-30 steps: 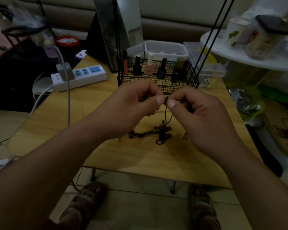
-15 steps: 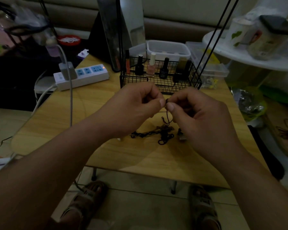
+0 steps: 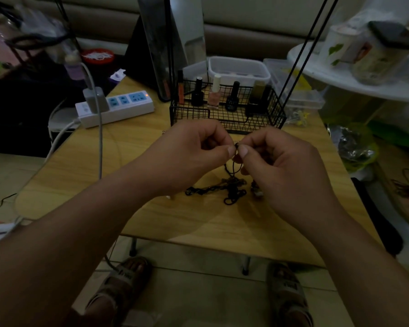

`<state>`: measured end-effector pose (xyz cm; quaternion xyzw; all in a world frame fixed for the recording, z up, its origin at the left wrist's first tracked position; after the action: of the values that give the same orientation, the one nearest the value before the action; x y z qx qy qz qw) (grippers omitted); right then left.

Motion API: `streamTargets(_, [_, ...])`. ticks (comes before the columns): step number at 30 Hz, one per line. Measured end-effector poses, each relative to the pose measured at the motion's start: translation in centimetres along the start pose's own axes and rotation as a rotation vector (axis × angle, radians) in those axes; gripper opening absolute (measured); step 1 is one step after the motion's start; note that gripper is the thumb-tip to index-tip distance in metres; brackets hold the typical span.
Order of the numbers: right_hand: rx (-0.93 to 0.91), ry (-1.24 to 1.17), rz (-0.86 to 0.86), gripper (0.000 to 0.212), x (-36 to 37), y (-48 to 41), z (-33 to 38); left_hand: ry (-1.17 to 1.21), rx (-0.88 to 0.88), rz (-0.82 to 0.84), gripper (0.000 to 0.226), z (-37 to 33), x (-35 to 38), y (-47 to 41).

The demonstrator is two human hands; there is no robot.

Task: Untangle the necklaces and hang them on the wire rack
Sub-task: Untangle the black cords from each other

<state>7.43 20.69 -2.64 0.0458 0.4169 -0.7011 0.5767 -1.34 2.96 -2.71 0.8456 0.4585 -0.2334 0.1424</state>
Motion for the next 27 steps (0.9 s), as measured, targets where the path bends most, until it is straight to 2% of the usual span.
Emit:
streamTargets(10, [0.026,0.001,0.041,0.011,0.32,0.04,-0.18,0.012,0.008,0.008,0.007,-0.05,-0.11,0.11])
streamTargets(25, [-0.041,0.016,0.060,0.007,0.19,0.14,-0.14,0.021,0.009,0.009,0.005,-0.21,0.12,0.17])
streamTargets(27, [-0.077,0.076,0.071,0.005,0.09,0.21,-0.14,0.016,0.010,0.005,0.005,-0.22,0.22,0.13])
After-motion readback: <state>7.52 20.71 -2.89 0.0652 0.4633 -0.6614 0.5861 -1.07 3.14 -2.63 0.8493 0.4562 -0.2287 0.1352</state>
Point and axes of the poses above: each hand's wrist, its own y-axis away from the middle knuckle, its own x-axis out of the palm, z = x × y, the point moved 1 cm from there along -y, towards the middle knuckle, and after that the axes turned 15 degrees about -x, right-handed, at the moved point
